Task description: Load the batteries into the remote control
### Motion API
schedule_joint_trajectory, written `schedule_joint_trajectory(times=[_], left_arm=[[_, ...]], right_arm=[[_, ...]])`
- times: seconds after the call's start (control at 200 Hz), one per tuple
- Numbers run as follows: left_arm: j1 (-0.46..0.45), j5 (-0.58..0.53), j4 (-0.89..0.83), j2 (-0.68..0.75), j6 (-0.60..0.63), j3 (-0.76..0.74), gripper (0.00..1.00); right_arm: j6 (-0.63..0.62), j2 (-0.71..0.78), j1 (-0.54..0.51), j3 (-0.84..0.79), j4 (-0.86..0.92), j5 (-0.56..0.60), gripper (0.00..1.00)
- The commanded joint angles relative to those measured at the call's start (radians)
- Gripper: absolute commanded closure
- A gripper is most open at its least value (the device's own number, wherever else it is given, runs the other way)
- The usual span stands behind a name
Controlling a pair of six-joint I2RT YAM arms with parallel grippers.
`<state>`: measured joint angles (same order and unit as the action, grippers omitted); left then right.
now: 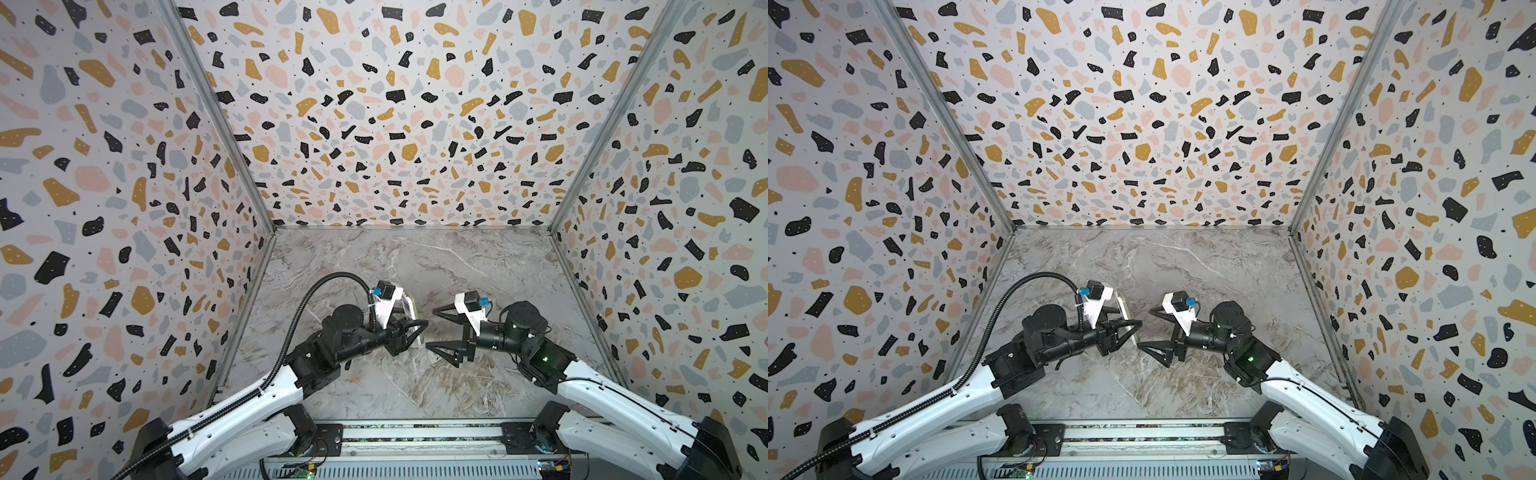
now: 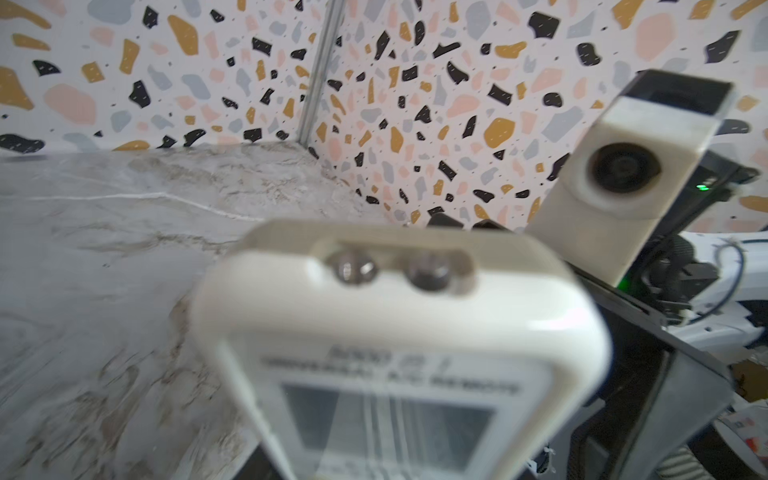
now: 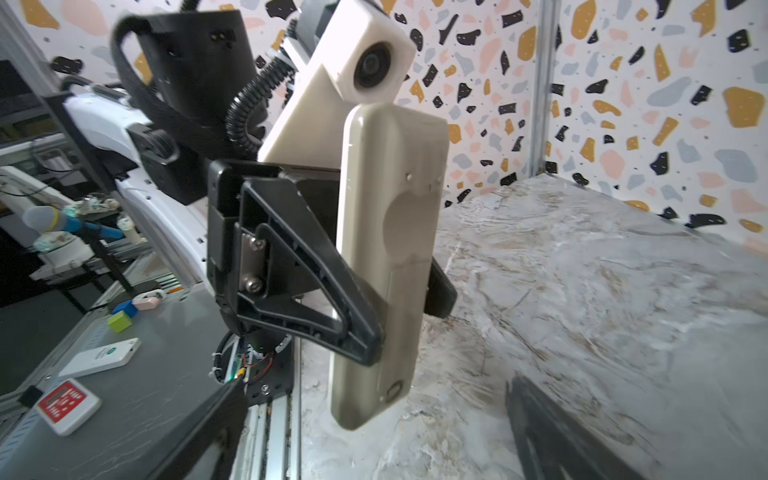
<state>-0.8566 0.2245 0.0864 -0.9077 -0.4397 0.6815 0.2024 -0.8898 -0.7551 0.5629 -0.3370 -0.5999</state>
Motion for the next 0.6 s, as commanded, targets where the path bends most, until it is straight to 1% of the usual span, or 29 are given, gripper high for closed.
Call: schedule_joint_trajectory(times=[0.0, 0.165, 0.265, 0.39, 0.596], left_arm=[[0.005, -0.085, -0.140, -0.010, 0.014, 0.038, 0.85], [0.007, -0.140, -0.212, -0.019, -0.010, 0.049, 0.84], [0.012, -0.157, -0.263, -0.037, -0.015, 0.064, 0.83], [0.019, -0.157, -0.301, -0.050, -0.016, 0.073, 0.83], [0.034, -0.164, -0.314, -0.058, -0.033, 0.055, 0.83]], right_arm=[[-0.022, 0.045, 0.006, -0.023, 0.040, 0.118, 0.01], [-0.028, 0.046, 0.019, -0.054, 0.078, 0.202, 0.01], [-0.027, 0.014, 0.041, -0.063, 0.068, 0.200, 0.01], [-0.052, -0.040, 0.047, -0.031, 0.108, 0.224, 0.01], [-0.032, -0.045, 0.048, -0.056, 0.085, 0.263, 0.01]])
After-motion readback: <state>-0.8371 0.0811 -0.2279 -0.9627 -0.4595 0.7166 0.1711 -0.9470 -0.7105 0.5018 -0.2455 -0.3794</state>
